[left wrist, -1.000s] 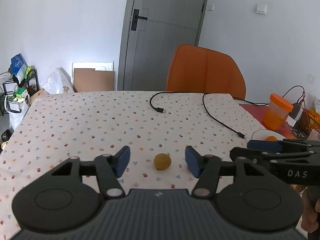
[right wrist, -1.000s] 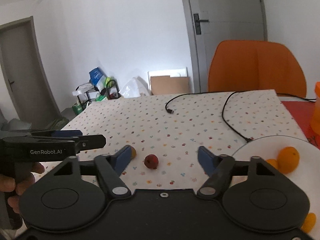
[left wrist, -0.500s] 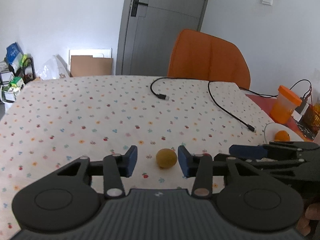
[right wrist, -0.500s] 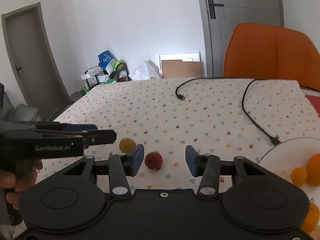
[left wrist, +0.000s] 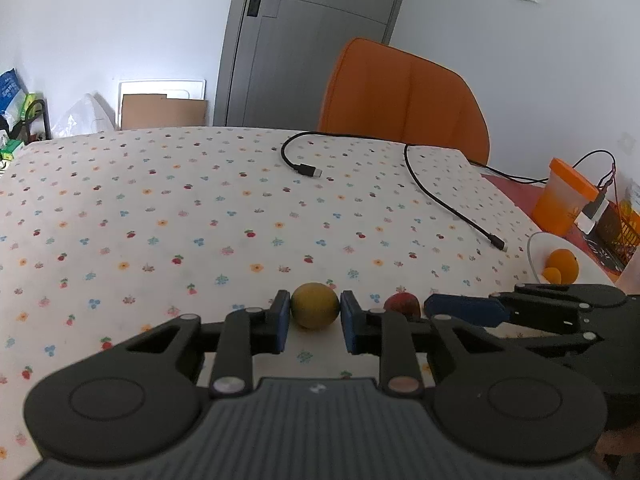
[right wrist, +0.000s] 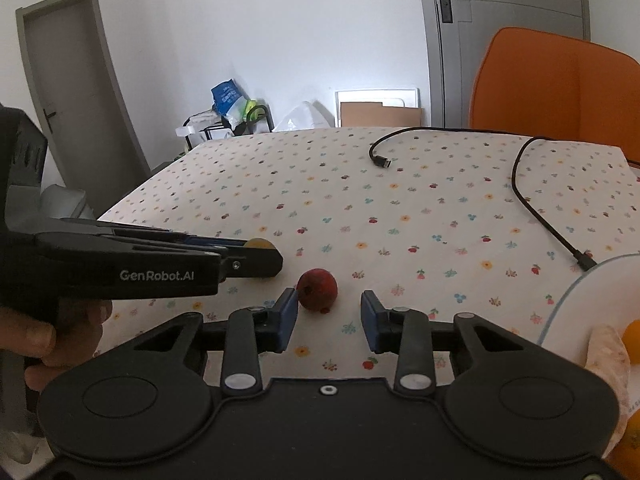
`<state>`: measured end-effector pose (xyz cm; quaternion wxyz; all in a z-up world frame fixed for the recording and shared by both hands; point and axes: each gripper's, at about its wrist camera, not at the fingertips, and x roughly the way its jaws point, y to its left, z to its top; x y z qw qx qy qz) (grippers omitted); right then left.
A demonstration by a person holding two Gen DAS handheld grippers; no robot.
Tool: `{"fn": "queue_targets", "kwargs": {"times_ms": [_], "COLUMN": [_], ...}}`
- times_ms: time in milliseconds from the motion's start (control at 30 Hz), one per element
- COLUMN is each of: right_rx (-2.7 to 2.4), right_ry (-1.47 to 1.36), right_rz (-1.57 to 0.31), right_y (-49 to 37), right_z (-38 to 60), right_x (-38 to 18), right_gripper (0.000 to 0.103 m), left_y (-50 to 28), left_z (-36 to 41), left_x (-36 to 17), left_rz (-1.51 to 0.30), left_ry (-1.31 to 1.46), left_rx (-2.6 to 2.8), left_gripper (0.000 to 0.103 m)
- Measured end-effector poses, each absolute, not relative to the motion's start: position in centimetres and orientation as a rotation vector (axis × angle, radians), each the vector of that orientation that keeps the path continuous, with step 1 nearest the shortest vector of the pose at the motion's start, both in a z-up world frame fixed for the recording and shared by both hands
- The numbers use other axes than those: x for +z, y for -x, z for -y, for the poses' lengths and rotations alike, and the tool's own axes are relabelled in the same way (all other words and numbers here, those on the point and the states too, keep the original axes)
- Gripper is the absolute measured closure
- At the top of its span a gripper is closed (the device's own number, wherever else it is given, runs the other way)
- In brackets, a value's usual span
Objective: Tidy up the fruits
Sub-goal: 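Grasp the dark plum with the right gripper while the left grasps the yellow apricot, then carry the plum onto the plate with the right gripper while the left carries the apricot there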
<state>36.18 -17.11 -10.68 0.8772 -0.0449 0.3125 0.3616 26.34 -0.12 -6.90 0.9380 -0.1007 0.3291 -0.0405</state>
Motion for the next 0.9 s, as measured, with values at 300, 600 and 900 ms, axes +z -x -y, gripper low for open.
{"fn": "queue_targets", "kwargs": {"times_ms": [300,600,900], "right_rx": [0.747,0.739,0.687], "right_ry": [0.097,0.087,0.093], "right_rz": [-0.631,-0.607,-0.562], "right_y": [-36.4,-35.3,-33.4], "right_z": [16.2,16.4,19.1], "right_x": [-11.0,-9.7,-7.4], "right_gripper": [0.076,0.082,0.082], "left_y": [-24.9,-23.6,-22.9], "left_z": [-0.8,0.0,2.8], "left_x": [-6.1,-3.8,-2.1], "left_rz": [-0.654,-0.605,-0.569], "left_ry": [0.207,0.2,0.178], "left_rx": [-0.055,-0.069,-0.122], "left_gripper": [0.078,0.078,0.078]}}
